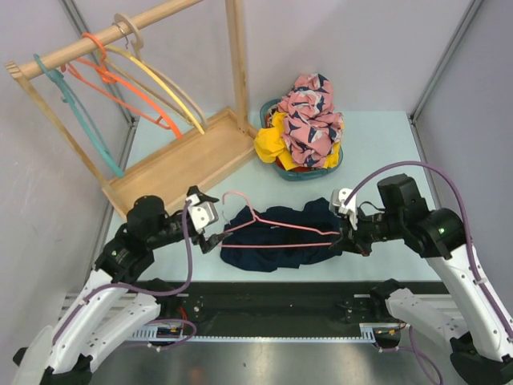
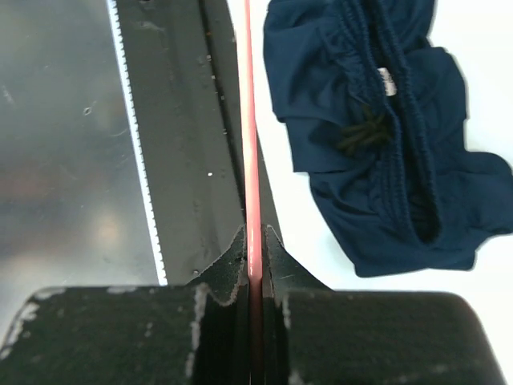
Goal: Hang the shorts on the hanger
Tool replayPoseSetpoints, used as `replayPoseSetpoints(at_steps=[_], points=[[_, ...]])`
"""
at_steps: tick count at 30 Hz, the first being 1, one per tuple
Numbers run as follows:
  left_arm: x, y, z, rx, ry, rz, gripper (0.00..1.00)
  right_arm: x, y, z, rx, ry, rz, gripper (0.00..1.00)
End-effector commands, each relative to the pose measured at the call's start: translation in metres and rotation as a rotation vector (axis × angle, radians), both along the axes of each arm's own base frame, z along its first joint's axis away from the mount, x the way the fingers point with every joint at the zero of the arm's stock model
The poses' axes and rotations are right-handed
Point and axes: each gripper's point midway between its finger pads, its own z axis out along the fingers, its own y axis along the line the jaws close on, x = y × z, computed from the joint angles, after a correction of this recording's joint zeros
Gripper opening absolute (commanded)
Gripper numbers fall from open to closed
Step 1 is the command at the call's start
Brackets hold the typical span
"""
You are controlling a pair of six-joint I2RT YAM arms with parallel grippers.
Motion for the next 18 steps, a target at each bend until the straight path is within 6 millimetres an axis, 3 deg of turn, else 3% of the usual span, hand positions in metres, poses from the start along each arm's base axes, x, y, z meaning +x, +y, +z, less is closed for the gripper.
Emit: replayPoseSetpoints(at_steps=[1, 4, 5, 7, 10, 11, 13, 14, 17, 18], points=[[-0.012, -0.020, -0.010, 0.013, 0.008, -0.168, 0.92, -0.005, 0.010, 0.006, 0.038, -0.008, 0.068, 0.00], [-0.016, -0.024, -0.023, 0.035, 0.052, -0.211, 0.80, -0.005, 0.012, 0.003, 0.028, -0.005, 0.079, 0.00], [-0.018, -0.025, -0.026, 0.041, 0.064, -0.223, 0.68, -0.003, 0.013, 0.004, 0.028, -0.010, 0.075, 0.00], [-0.025, -0.026, -0.032, 0.042, 0.106, -0.248, 0.56, -0.001, 0.014, 0.002, 0.019, -0.013, 0.074, 0.00], [-0.035, -0.028, -0.035, 0.025, 0.161, -0.281, 0.25, 0.006, 0.018, 0.003, 0.026, -0.024, 0.073, 0.00], [-0.037, -0.028, -0.038, 0.021, 0.186, -0.277, 0.01, 0.009, 0.019, 0.003, 0.027, -0.023, 0.066, 0.02], [-0.039, -0.028, -0.041, 0.015, 0.225, -0.266, 0.00, 0.016, 0.023, 0.005, 0.029, -0.023, 0.034, 0.15], [-0.040, -0.026, -0.044, 0.018, 0.232, -0.258, 0.00, 0.020, 0.024, 0.004, 0.024, -0.015, 0.014, 0.38], [-0.033, -0.018, -0.046, 0.032, 0.193, -0.191, 0.00, 0.032, 0.026, 0.005, 0.021, -0.002, -0.073, 0.84], [-0.031, -0.017, -0.047, 0.039, 0.181, -0.183, 0.00, 0.034, 0.026, 0.006, 0.019, -0.001, -0.089, 0.90]])
